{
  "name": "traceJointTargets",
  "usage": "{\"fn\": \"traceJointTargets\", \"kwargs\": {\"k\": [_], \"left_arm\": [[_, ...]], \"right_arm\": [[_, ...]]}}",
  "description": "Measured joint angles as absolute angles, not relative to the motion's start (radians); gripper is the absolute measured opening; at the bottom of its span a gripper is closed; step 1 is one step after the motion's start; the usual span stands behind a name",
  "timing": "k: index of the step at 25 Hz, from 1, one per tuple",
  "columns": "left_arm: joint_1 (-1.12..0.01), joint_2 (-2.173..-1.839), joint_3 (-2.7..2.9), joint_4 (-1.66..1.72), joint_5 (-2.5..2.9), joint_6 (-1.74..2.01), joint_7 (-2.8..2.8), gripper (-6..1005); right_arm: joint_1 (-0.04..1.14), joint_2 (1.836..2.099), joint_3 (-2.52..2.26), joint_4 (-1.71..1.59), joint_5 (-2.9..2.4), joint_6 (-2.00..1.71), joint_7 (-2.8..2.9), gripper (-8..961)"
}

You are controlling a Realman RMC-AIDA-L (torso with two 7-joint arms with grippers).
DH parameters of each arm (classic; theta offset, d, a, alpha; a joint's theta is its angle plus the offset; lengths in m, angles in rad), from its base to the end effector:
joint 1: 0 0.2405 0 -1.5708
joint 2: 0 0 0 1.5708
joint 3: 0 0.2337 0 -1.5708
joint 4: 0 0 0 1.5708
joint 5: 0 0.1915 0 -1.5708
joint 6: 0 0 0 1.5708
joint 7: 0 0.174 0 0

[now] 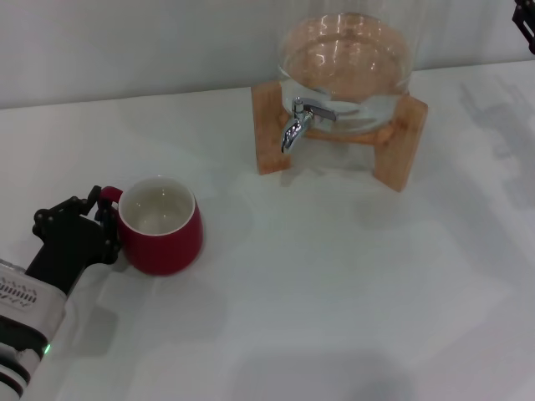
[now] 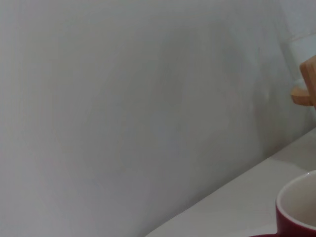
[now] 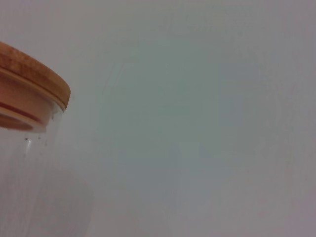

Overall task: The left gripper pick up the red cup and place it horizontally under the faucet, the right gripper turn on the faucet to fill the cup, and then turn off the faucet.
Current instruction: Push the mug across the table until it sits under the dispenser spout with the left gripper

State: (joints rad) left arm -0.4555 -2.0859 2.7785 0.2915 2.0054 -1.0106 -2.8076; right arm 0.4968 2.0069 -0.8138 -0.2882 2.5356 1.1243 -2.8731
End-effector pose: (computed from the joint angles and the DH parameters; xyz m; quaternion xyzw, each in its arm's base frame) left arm -0.2669 0.3257 -0.0732 -0.8220 -0.0825 -0.1514 0.5428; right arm 0.2891 0.3915 0.1145 -0.6627 0.1167 0.2869 0.6819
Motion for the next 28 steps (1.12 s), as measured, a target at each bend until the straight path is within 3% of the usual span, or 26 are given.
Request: {"fn": "traceJointTargets", "kwargs": {"k": [28], "left_arm": [[-0.522,-2.085,2.837,0.278,2.032,-1.053,-2.924,99]], "right_arm": [[0.504,2.011,-0.842,-0.279,2.533,1.132,-2.873,663]]}}
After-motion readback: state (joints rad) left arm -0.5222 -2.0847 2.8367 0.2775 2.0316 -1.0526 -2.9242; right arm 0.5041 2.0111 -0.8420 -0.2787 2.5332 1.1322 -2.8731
